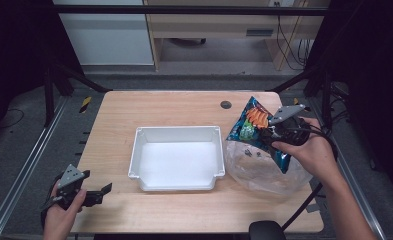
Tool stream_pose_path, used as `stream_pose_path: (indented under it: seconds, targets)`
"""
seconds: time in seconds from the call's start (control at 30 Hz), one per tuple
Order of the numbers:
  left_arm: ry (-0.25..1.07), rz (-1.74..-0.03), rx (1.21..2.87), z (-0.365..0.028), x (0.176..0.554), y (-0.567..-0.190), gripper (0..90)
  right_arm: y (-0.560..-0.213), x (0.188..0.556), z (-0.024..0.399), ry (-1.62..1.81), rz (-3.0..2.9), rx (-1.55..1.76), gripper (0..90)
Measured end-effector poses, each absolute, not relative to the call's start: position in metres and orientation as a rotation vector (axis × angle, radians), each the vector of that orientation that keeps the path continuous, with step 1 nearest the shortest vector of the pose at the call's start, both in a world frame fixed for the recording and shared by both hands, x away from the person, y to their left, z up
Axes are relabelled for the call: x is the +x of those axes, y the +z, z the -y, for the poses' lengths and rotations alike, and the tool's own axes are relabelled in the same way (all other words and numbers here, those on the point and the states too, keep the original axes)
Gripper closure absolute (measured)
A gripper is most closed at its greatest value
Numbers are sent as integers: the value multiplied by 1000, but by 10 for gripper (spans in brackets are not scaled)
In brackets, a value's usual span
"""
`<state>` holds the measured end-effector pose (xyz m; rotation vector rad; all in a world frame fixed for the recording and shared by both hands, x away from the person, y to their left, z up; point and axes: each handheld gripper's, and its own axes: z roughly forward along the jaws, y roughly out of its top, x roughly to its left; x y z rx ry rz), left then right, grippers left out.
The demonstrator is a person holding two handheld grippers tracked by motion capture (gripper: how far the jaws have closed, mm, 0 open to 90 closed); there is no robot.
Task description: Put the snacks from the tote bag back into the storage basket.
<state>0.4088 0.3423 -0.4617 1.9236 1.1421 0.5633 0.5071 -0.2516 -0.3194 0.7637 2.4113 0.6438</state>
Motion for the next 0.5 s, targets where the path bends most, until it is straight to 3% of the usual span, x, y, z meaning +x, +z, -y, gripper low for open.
stream_pose_path:
  seconds: [0.5]
  targets:
    - [569,-1122,1928,-340,408,-462,27,-308,509,236,645,-2410,723,408]
